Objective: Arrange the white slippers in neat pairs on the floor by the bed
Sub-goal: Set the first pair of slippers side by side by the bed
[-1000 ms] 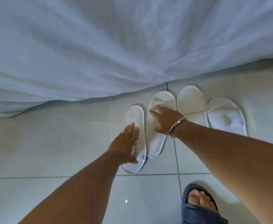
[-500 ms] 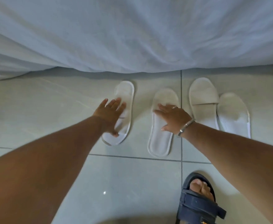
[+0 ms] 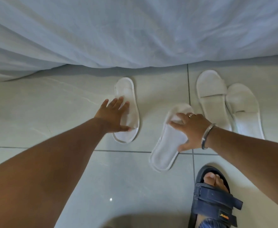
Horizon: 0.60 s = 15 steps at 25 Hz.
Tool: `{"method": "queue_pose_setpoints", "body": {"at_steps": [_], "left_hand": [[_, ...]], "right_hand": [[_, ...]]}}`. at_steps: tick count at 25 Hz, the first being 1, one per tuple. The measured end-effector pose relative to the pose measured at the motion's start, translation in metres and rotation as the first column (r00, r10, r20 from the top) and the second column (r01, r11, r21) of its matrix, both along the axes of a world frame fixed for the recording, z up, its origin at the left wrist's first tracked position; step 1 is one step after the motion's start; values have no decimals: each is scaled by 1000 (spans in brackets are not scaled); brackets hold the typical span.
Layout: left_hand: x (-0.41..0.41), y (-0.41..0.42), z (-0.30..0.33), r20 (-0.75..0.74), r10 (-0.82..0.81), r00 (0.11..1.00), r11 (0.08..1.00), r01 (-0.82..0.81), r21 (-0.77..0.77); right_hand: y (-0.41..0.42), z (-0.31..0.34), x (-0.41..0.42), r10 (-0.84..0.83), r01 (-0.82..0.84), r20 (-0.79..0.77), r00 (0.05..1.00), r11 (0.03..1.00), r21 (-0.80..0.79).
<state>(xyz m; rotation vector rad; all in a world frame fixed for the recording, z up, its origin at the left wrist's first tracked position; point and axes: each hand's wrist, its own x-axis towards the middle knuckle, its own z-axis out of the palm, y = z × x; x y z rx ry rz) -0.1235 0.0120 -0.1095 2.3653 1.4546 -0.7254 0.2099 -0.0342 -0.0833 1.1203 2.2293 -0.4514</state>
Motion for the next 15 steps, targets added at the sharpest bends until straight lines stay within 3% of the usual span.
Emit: {"method": "queue_pose_setpoints", "body": {"at_steps": [4, 8, 12, 15], "left_hand": [[-24, -23, 0, 78, -4, 997, 998, 0, 56], [-71, -39, 8, 116, 61, 991, 986, -78, 144], [-129, -51, 16, 68, 171, 983, 972, -179, 149], [-164, -59, 25, 111, 355, 928, 912, -370, 178]], "right_hand": [[-58, 15, -18, 219, -222, -33, 975, 962, -162], [-100, -4, -90, 310, -323, -122, 943, 941, -105], [-123, -9, -200, 301, -317, -204, 932, 947, -53], [-115, -10, -273, 134, -152, -256, 957, 987, -53]]}}
